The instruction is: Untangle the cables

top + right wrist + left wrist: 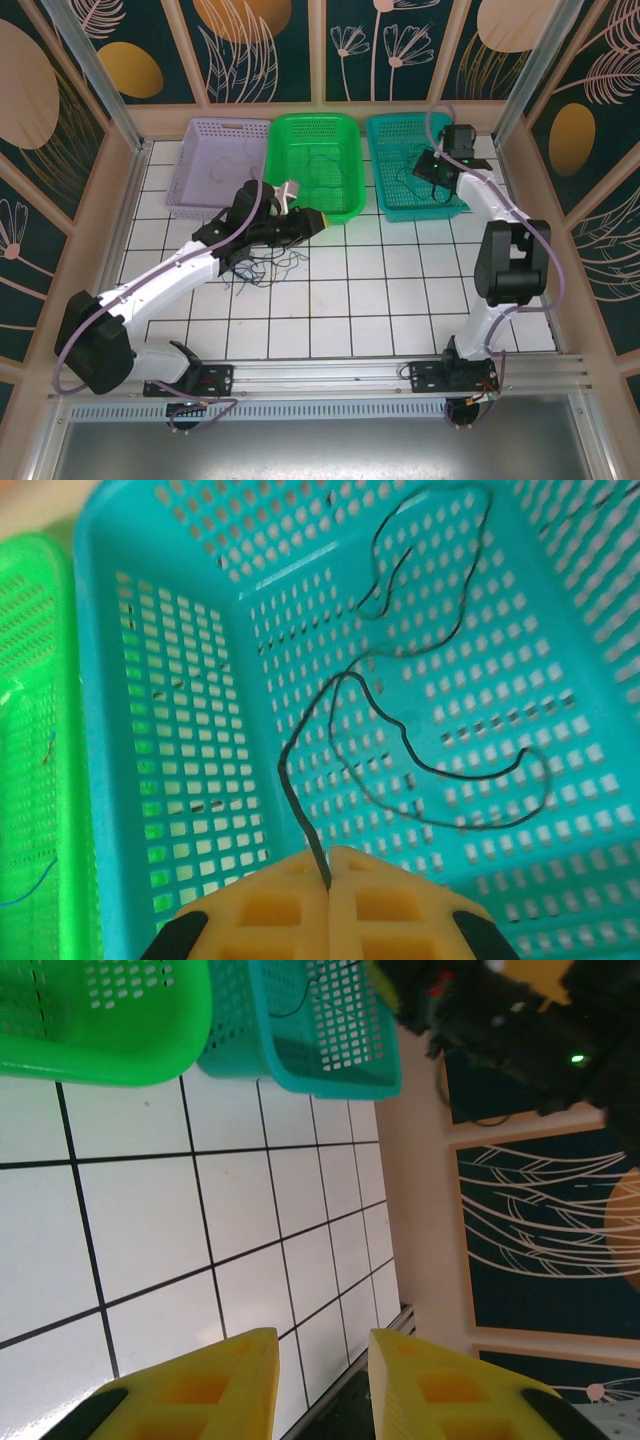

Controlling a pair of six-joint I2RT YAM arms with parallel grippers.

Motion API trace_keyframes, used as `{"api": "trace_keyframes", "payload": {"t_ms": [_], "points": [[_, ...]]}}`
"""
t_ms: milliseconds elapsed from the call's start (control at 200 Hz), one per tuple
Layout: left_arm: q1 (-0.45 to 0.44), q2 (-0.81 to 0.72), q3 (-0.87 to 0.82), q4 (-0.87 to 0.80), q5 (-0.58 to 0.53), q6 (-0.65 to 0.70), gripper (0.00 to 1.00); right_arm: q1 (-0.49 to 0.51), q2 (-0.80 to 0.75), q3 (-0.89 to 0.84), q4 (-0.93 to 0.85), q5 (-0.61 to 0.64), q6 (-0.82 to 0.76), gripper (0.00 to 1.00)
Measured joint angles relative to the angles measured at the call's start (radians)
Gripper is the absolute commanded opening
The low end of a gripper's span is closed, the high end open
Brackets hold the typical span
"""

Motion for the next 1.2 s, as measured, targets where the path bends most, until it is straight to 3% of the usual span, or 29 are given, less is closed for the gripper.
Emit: {"api": "trace_keyframes", "payload": {"t_ms": [75, 210, 375, 475, 651, 756, 916, 1076, 1201], "points": [[0.000, -0.024, -0.003, -0.009, -0.015, -0.008, 0.34, 0.020, 0.010, -0.019, 0.001, 0.013, 0.024, 0.41], [0.000, -0.047, -0.005, -0.030, -0.039, -0.015, 0.39, 0.016, 0.003, -0.036, -0.006, 0.041, 0.043, 0.51], [0.000, -0.048, -0.007, -0.060, -0.068, -0.032, 0.44, 0.011, -0.028, 0.019, -0.057, 0.045, 0.039, 0.52], [0.000, -0.048, -0.008, -0.091, -0.101, -0.045, 0.49, 0.011, -0.064, 0.059, -0.070, 0.046, 0.034, 0.46], [0.064, -0.070, -0.019, -0.237, -0.185, -0.074, 0.54, 0.045, -0.229, 0.025, -0.063, 0.064, 0.017, 0.44], [0.172, -0.130, -0.084, -0.340, -0.245, -0.098, 0.58, 0.181, -0.405, -0.133, 0.009, 0.084, 0.013, 0.45], [0.293, -0.196, -0.201, -0.443, -0.293, -0.134, 0.63, 0.510, -0.592, -0.480, 0.152, 0.055, 0.061, 0.48], [0.380, -0.186, -0.305, -0.464, -0.293, -0.134, 0.65, 0.743, -0.481, -0.622, 0.241, 0.048, 0.208, 0.52], [0.408, -0.132, -0.319, -0.457, -0.296, -0.107, 0.63, 0.814, -0.356, -0.631, 0.334, 0.053, 0.385, 0.52]]}}
